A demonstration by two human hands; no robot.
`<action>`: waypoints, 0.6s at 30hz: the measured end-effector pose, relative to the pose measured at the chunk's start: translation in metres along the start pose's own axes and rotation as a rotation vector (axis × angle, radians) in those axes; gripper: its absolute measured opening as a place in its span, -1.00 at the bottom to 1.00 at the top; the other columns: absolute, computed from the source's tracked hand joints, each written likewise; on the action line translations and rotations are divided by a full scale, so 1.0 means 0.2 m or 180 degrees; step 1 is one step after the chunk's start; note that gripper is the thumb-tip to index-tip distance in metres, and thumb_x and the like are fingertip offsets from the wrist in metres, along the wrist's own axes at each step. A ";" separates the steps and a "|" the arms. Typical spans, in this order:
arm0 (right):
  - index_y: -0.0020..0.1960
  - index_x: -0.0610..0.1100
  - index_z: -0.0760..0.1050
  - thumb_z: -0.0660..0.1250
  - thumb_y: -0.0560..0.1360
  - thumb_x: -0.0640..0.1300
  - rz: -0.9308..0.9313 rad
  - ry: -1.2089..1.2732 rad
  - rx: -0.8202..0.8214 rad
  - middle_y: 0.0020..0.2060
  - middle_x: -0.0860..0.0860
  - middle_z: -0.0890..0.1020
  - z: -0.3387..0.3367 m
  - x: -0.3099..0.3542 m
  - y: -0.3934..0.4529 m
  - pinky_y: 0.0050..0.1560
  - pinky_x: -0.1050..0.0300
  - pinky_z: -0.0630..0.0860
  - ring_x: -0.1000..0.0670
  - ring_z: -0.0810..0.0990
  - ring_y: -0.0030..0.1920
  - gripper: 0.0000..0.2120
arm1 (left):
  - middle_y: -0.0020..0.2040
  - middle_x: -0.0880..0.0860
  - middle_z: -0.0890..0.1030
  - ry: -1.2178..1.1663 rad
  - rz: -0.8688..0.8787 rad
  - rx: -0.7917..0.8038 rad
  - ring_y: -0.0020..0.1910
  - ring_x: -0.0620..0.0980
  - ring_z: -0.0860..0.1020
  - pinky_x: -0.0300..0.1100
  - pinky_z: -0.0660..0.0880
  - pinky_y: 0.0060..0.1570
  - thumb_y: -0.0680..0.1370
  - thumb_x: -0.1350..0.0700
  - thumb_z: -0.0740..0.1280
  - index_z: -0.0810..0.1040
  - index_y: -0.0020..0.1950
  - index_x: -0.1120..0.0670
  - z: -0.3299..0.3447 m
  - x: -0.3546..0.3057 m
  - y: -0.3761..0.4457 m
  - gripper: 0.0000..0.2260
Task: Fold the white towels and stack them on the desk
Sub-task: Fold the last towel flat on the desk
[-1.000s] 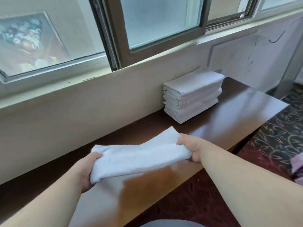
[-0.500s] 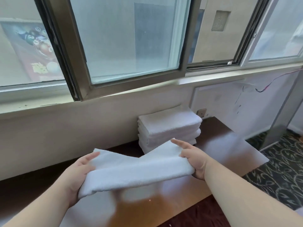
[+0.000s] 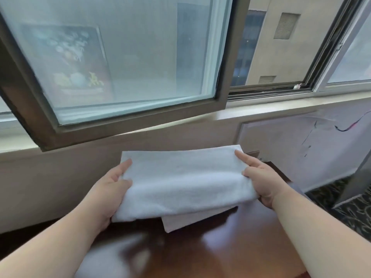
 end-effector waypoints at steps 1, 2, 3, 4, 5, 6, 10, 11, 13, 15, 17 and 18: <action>0.17 0.29 0.64 0.14 0.50 -0.36 0.0011 -0.0076 0.0012 -0.03 0.14 0.74 -0.04 0.01 0.08 -0.17 0.07 0.64 -0.02 0.73 -0.14 -0.39 | 0.05 -0.21 0.69 0.0086 0.0023 -0.0061 -0.09 0.07 0.71 -0.04 0.63 -0.28 0.61 0.24 0.24 0.50 0.27 -0.37 0.06 0.01 0.04 -0.52; 0.17 0.30 0.63 0.14 0.49 -0.35 0.0037 -0.0164 0.0040 -0.05 0.17 0.74 -0.08 0.02 0.17 -0.22 0.10 0.63 0.00 0.72 -0.17 -0.39 | 0.11 -0.20 0.67 0.0184 0.0022 -0.0126 -0.07 0.05 0.71 -0.02 0.64 -0.19 0.61 0.22 0.24 0.48 0.28 -0.40 0.13 0.02 0.07 -0.51; 0.17 0.32 0.63 0.14 0.48 -0.34 0.0057 -0.0251 0.0077 -0.07 0.19 0.73 -0.12 0.03 0.24 -0.26 0.13 0.61 0.02 0.70 -0.22 -0.39 | 0.20 -0.18 0.63 0.0288 0.0027 -0.0181 -0.03 0.03 0.70 -0.01 0.64 -0.08 0.60 0.19 0.25 0.47 0.25 -0.46 0.18 0.03 0.10 -0.50; 0.16 0.35 0.62 0.14 0.47 -0.32 0.0057 -0.0340 0.0127 -0.08 0.21 0.73 -0.15 0.04 0.32 -0.32 0.17 0.58 0.05 0.67 -0.29 -0.38 | 0.28 -0.15 0.57 0.0374 0.0044 -0.0229 0.02 0.01 0.68 0.01 0.62 0.02 0.59 0.17 0.25 0.46 0.19 -0.52 0.23 0.03 0.14 -0.49; 0.15 0.38 0.61 0.14 0.46 -0.30 0.0053 -0.0435 0.0171 -0.09 0.23 0.73 -0.18 0.05 0.39 -0.36 0.20 0.54 0.06 0.62 -0.34 -0.38 | 0.36 -0.12 0.51 0.0439 0.0049 -0.0283 0.10 0.00 0.65 0.03 0.59 0.11 0.59 0.15 0.26 0.45 0.16 -0.56 0.28 0.02 0.18 -0.49; 0.14 0.40 0.60 0.15 0.44 -0.28 0.0043 -0.0534 0.0194 -0.09 0.23 0.73 -0.21 0.07 0.47 -0.38 0.21 0.50 0.06 0.56 -0.37 -0.38 | 0.41 -0.09 0.45 0.0518 0.0040 -0.0338 0.18 0.01 0.61 0.04 0.55 0.19 0.58 0.13 0.26 0.43 0.18 -0.56 0.33 0.02 0.22 -0.50; 0.18 0.40 0.58 0.15 0.40 -0.25 0.0007 -0.0882 0.0392 0.08 0.15 0.67 -0.25 0.10 0.78 -0.32 0.17 0.48 0.04 0.54 -0.35 -0.38 | 0.48 -0.01 0.39 0.0913 -0.0132 -0.0603 0.29 0.05 0.53 0.03 0.47 0.31 0.59 0.11 0.27 0.37 0.41 -0.36 0.46 0.04 0.38 -0.52; 0.21 0.39 0.56 0.14 0.41 -0.25 -0.0002 -0.0988 0.0465 0.10 0.15 0.65 -0.25 0.08 0.85 -0.30 0.17 0.48 0.05 0.56 -0.34 -0.37 | 0.47 -0.01 0.40 0.1030 -0.0181 -0.0688 0.27 0.05 0.53 0.03 0.47 0.31 0.59 0.12 0.27 0.36 0.44 -0.32 0.48 0.06 0.41 -0.51; 0.28 0.38 0.52 0.13 0.44 -0.24 -0.0030 -0.1264 0.0582 0.00 0.16 0.66 -0.24 0.03 0.95 -0.36 0.23 0.46 0.09 0.55 -0.40 -0.37 | 0.48 0.00 0.39 0.1331 -0.0249 -0.0777 0.30 0.05 0.50 -0.02 0.43 0.34 0.60 0.12 0.26 0.34 0.49 -0.24 0.52 0.09 0.44 -0.51; 0.38 0.30 0.48 0.13 0.48 -0.24 -0.0024 -0.1552 0.0681 -0.14 0.12 0.66 -0.22 -0.02 1.03 -0.40 0.24 0.43 0.07 0.51 -0.44 -0.39 | 0.50 0.01 0.36 0.1640 -0.0297 -0.0848 0.32 0.03 0.45 -0.16 0.38 0.32 0.63 0.11 0.25 0.32 0.52 -0.17 0.54 0.11 0.47 -0.53; 0.43 0.22 0.44 0.15 0.49 -0.24 -0.0046 -0.1862 0.0742 -0.07 0.05 0.65 -0.21 -0.07 1.07 -0.41 0.27 0.45 0.04 0.54 -0.38 -0.40 | 0.52 0.04 0.34 0.1960 -0.0363 -0.0909 0.35 0.05 0.42 -0.25 0.33 0.24 0.64 0.11 0.24 0.30 0.54 -0.10 0.56 0.14 0.49 -0.54; 0.45 0.19 0.43 0.16 0.50 -0.25 -0.0092 -0.2036 0.0777 -0.01 0.01 0.65 -0.21 -0.10 1.08 -0.42 0.31 0.45 0.03 0.56 -0.33 -0.40 | 0.52 0.06 0.33 0.2166 -0.0394 -0.0929 0.39 0.08 0.39 -0.25 0.31 0.26 0.64 0.11 0.24 0.29 0.56 -0.06 0.56 0.15 0.50 -0.53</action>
Point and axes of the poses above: each hand's wrist, its own y-axis towards the middle knuckle, its own z-axis out of the palm, x = y × z, the point moved 1 cm from there along y, towards the middle knuckle
